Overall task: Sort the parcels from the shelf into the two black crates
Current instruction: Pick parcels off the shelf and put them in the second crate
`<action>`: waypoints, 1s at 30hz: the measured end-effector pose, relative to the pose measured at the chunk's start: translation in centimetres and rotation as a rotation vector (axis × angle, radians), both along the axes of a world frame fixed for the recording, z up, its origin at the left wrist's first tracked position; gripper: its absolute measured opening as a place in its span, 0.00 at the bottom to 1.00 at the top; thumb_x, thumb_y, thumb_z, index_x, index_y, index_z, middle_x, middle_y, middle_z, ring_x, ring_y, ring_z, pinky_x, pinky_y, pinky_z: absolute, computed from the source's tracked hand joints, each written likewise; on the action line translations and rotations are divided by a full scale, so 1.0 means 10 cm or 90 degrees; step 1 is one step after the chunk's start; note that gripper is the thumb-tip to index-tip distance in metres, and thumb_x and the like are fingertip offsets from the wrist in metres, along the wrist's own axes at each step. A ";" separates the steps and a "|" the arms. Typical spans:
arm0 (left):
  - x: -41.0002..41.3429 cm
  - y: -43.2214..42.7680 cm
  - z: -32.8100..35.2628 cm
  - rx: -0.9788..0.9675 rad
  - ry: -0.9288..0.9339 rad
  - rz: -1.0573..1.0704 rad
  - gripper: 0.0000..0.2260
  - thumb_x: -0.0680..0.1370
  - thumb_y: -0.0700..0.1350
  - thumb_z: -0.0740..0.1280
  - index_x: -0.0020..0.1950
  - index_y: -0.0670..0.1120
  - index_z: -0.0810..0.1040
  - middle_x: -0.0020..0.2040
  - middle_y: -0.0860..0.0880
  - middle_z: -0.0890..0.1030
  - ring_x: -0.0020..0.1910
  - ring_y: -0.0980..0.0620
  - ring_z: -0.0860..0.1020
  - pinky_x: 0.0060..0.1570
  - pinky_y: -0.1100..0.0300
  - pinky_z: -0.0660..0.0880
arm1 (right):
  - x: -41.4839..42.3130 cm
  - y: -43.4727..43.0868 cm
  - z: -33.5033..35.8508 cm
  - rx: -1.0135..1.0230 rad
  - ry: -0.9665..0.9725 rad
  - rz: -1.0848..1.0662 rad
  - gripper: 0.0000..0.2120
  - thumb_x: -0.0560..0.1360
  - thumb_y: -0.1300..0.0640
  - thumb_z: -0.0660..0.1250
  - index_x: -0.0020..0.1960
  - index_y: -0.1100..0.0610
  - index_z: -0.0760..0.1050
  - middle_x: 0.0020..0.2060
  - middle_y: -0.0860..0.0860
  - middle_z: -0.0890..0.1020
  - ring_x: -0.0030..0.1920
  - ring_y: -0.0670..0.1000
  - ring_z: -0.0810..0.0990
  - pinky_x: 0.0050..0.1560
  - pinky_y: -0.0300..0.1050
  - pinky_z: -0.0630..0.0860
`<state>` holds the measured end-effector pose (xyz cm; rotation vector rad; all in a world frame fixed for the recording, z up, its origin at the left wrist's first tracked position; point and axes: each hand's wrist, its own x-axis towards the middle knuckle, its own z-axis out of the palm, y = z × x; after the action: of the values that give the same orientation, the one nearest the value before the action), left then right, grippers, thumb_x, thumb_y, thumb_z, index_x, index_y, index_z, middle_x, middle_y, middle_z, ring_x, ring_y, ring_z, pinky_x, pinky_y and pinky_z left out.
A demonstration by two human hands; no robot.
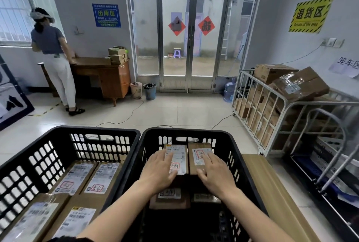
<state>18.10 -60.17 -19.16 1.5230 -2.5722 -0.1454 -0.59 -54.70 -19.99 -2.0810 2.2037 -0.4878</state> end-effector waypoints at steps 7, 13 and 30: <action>0.14 0.40 0.20 -0.010 0.033 -0.005 0.31 0.78 0.57 0.57 0.76 0.47 0.52 0.76 0.45 0.55 0.76 0.47 0.52 0.75 0.53 0.50 | 0.08 0.55 0.21 -0.035 -0.009 -0.018 0.27 0.77 0.47 0.57 0.73 0.54 0.57 0.72 0.51 0.63 0.72 0.50 0.61 0.71 0.43 0.56; 0.25 0.76 0.33 -0.017 0.051 -0.024 0.30 0.78 0.57 0.58 0.76 0.47 0.53 0.76 0.44 0.56 0.76 0.47 0.52 0.74 0.55 0.50 | 0.17 0.99 0.33 -0.034 -0.007 -0.051 0.28 0.78 0.46 0.57 0.74 0.55 0.57 0.73 0.51 0.62 0.73 0.50 0.59 0.71 0.42 0.54; 1.05 1.82 0.57 -0.018 0.087 -0.127 0.30 0.78 0.57 0.58 0.76 0.47 0.55 0.76 0.44 0.55 0.76 0.47 0.52 0.74 0.54 0.51 | 1.06 2.35 0.51 -0.077 -0.033 -0.181 0.24 0.77 0.47 0.59 0.70 0.56 0.64 0.67 0.52 0.70 0.67 0.51 0.67 0.66 0.42 0.62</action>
<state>28.58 -41.99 -13.47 1.2010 -2.5988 -0.2263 10.06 -31.22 -14.91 -1.7869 2.5103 -0.7024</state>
